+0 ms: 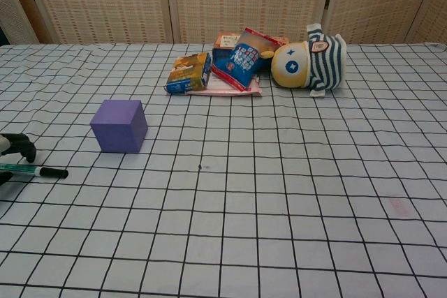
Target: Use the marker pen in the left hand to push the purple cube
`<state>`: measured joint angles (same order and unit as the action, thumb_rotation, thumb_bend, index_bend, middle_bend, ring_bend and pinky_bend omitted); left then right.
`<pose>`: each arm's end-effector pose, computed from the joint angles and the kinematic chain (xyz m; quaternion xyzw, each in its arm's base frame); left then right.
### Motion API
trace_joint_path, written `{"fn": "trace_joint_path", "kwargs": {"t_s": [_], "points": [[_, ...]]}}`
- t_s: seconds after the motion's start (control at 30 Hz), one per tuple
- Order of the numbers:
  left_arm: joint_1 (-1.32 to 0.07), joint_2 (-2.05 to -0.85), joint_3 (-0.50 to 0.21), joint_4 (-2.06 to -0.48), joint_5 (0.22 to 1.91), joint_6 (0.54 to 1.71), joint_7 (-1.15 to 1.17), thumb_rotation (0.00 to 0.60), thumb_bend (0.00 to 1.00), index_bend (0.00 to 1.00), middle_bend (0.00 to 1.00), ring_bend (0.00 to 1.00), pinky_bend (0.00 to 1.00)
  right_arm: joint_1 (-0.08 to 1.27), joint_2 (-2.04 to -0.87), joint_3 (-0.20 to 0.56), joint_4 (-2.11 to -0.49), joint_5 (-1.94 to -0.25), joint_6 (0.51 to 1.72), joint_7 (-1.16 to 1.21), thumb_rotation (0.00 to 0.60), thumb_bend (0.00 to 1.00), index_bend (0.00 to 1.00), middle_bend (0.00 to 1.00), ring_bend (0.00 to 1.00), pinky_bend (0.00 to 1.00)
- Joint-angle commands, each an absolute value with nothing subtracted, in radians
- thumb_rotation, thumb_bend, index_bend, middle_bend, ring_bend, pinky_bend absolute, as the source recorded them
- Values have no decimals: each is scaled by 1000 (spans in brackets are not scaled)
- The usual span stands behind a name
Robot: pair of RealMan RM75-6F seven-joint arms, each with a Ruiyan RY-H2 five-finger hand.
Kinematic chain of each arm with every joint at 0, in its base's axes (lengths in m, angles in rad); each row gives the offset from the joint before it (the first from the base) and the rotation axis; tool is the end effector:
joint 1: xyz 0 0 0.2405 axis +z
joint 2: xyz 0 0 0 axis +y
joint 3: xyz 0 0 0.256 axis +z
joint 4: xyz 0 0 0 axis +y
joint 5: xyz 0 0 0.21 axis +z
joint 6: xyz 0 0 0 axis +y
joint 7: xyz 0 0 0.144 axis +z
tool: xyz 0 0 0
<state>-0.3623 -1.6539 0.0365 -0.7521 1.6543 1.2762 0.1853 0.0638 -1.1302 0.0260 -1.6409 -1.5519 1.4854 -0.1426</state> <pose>-0.3419 0.2693 0.0200 -0.7919 -0.1565 -0.2394 0.5395 -0.3028 -0.1688 0.1469 0.6301 -0.3572 0.3557 0.5906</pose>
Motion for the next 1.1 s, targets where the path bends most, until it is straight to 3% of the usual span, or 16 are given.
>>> {"fn": "trace_joint_path", "kwargs": {"t_s": [0.03,0.7,1.1], "points": [[-364,-1664,39,-736,1652,1277,188,600,454,393,405,900,1000,63,-1130,26,-1642,-1553,1487,-142,600,15,0,0,0,0],[-361,-1697,52,-662,1633,1279,206,600,469,466,469,895,1000,62,-1122,18,-1652,-1559,1480,-135,600,16,0,0,0,0],[-355,-1722,48,-617,1627,1316,193,600,505,598,635,895,1000,60,-1118,16,-1656,-1562,1481,-132,600,16,0,0,0,0]]}}
